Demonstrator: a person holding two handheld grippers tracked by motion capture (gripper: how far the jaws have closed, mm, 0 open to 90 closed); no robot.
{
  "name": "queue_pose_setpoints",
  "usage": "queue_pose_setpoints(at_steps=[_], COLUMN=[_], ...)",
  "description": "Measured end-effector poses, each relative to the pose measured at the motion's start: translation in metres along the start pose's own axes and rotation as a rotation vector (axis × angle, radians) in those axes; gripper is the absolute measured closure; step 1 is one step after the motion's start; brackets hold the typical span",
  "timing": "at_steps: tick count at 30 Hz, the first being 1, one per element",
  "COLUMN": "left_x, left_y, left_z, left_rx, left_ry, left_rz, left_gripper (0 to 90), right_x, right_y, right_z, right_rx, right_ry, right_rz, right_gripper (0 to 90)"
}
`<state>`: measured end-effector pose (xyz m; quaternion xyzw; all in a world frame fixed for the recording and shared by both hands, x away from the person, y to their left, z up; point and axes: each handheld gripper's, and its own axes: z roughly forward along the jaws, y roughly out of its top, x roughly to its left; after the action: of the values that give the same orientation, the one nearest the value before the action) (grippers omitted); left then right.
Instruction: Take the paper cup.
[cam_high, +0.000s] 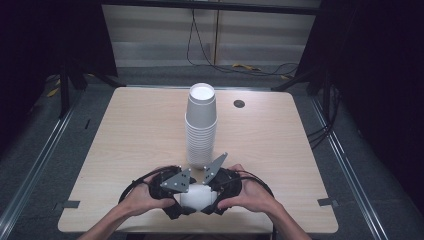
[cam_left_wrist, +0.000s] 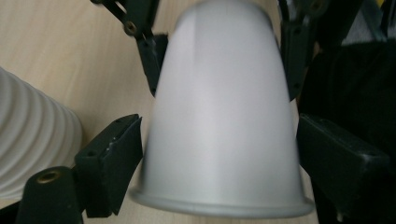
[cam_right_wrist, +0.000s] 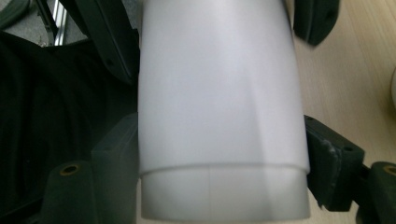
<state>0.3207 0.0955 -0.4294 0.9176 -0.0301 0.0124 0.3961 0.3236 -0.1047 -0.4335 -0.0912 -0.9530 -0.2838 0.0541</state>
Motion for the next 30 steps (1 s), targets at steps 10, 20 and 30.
queue_pose_setpoints(at_steps=[10, 20, 30], left_x=[0.007, 0.015, 0.021], left_y=[-0.007, -0.017, -0.021], left_z=[-0.015, -0.031, -0.033], left_rx=[-0.125, -0.193, -0.253], left_ry=[0.016, 0.129, 0.162], left_rz=[-0.076, -0.182, -0.240], left_gripper=[15.6, 15.6, 15.5], right_x=[-0.004, -0.005, -0.012], right_y=[-0.006, -0.020, -0.037], right_z=[-0.004, -0.017, -0.023], right_rx=[-0.037, -0.087, -0.177], right_ry=[-0.010, -0.068, -0.079], right_rz=[0.024, 0.073, 0.108], right_gripper=[23.2, 22.5, 22.3])
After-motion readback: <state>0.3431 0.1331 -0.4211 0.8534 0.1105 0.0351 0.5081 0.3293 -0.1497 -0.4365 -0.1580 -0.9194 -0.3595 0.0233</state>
